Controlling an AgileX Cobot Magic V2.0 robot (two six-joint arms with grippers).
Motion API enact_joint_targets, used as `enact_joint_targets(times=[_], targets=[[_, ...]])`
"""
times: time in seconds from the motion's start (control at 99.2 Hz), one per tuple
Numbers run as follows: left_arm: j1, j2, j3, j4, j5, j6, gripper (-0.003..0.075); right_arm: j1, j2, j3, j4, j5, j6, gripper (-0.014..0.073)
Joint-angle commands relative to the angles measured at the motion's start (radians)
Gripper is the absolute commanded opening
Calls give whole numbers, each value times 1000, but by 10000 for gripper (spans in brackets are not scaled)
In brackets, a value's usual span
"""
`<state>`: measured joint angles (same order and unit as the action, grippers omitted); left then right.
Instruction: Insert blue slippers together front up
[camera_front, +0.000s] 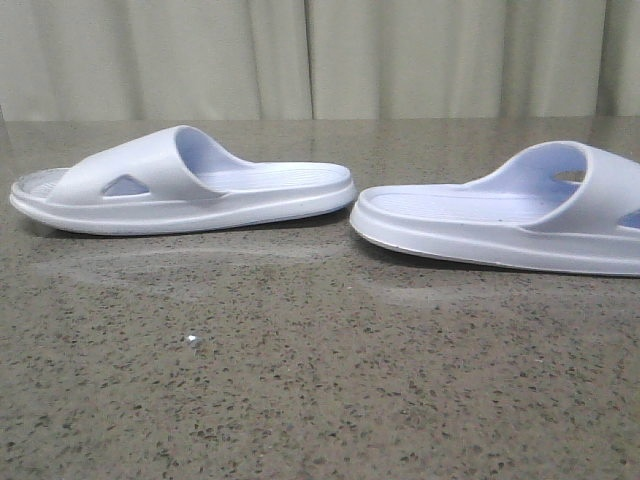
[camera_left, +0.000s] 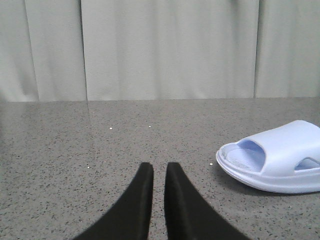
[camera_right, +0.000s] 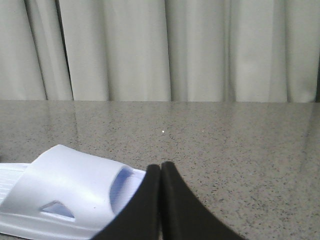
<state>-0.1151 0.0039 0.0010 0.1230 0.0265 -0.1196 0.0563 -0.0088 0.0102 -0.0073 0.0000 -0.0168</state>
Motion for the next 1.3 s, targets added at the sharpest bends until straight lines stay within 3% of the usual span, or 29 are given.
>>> enact_joint_targets(times=[0.0,1.29], targets=[[-9,10,10,0,-83,-8,16,-6,-22,20,-10,-82,-5,-107],[-52,10,10,0,-83,-8,16,-6,-22,20,-10,-82,-5,-107]])
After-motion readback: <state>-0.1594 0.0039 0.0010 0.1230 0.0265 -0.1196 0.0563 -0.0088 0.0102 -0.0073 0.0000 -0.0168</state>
